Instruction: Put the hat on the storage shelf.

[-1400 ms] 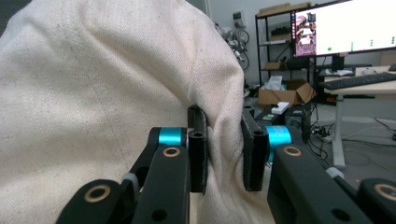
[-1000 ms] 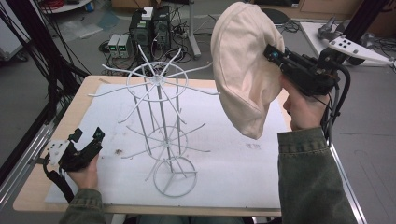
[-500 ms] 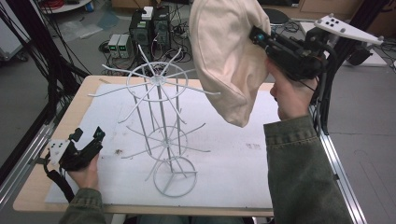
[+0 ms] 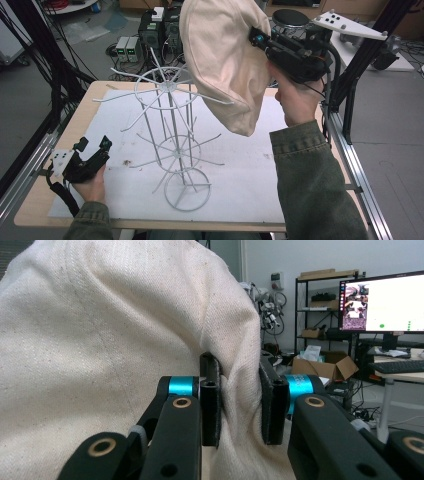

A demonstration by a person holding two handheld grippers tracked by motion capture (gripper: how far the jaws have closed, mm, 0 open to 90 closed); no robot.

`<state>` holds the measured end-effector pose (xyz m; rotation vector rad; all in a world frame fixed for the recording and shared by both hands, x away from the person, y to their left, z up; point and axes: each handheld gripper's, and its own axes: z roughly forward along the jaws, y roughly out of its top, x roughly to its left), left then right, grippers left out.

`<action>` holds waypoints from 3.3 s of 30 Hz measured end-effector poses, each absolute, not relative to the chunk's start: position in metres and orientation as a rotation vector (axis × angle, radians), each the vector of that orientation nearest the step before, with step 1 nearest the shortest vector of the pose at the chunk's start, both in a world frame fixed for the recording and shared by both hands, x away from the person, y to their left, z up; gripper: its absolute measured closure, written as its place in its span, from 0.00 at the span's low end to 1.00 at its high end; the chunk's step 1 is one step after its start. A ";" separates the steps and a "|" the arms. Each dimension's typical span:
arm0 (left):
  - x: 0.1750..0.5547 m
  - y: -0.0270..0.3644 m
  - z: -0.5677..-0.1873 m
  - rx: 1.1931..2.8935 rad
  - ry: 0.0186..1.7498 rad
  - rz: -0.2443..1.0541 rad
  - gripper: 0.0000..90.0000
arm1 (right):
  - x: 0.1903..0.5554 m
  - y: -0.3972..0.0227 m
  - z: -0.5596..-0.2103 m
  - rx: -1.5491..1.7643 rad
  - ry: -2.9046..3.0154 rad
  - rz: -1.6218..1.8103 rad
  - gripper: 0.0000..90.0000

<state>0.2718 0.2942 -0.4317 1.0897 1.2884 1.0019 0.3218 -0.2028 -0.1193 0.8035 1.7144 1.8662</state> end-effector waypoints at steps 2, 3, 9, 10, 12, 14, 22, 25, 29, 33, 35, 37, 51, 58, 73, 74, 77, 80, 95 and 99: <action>0.272 0.294 -0.432 1.092 1.288 1.002 0.28 | 0.322 -0.202 -0.120 0.805 1.717 1.867 0.84; 0.272 0.294 -0.432 1.091 1.288 1.003 0.28 | 0.323 -0.201 -0.122 0.804 1.722 1.867 0.84; 0.272 0.294 -0.432 1.091 1.288 1.002 0.28 | 0.324 -0.200 -0.125 0.813 1.719 1.872 0.84; 0.272 0.294 -0.432 1.091 1.287 1.004 0.28 | 0.324 -0.200 -0.125 0.814 1.720 1.874 0.84; 0.272 0.294 -0.432 1.091 1.287 1.004 0.28 | 0.325 -0.199 -0.126 0.813 1.729 1.870 0.84; 0.272 0.294 -0.432 1.092 1.286 1.004 0.28 | 0.325 -0.198 -0.127 0.808 1.739 1.868 0.84; 0.272 0.294 -0.431 1.089 1.285 1.007 0.28 | 0.327 -0.194 -0.139 0.803 1.805 1.845 0.83; 0.272 0.294 -0.432 1.090 1.286 1.007 0.28 | 0.327 -0.193 -0.145 0.802 1.821 1.831 0.83; 0.272 0.293 -0.431 1.088 1.285 1.009 0.28 | 0.330 -0.192 -0.152 0.812 1.860 1.824 0.79; 0.271 0.294 -0.431 1.088 1.288 1.013 0.28 | 0.331 -0.195 -0.156 0.816 1.862 1.845 0.76; 0.271 0.294 -0.431 1.086 1.289 1.013 0.28 | 0.332 -0.195 -0.158 0.811 1.877 1.848 0.75; 0.271 0.294 -0.431 1.088 1.287 1.015 0.28 | 0.332 -0.196 -0.159 0.799 1.903 1.845 0.75; 0.270 0.294 -0.431 1.087 1.287 1.013 0.28 | 0.332 -0.206 -0.168 0.786 1.920 1.864 0.49; 0.271 0.294 -0.431 1.086 1.285 1.014 0.28 | 0.327 -0.214 -0.164 0.780 1.842 1.882 0.42; 0.270 0.294 -0.431 1.083 1.283 1.015 0.28 | 0.324 -0.231 -0.166 0.835 1.744 1.875 0.34; 0.270 0.294 -0.431 1.083 1.284 1.016 0.28 | 0.323 -0.232 -0.166 0.846 1.724 1.856 0.31; 0.270 0.294 -0.431 1.083 1.284 1.015 0.28 | 0.323 -0.235 -0.169 0.878 1.685 1.821 0.27; 0.270 0.293 -0.431 1.081 1.283 1.016 0.28 | 0.323 -0.239 -0.173 0.915 1.651 1.820 0.24; 0.270 0.293 -0.431 1.083 1.285 1.024 0.28 | 0.322 -0.251 -0.202 0.982 1.455 1.637 0.12; 0.270 0.293 -0.431 1.081 1.286 1.023 0.28 | 0.320 -0.255 -0.211 1.001 1.433 1.604 0.12</action>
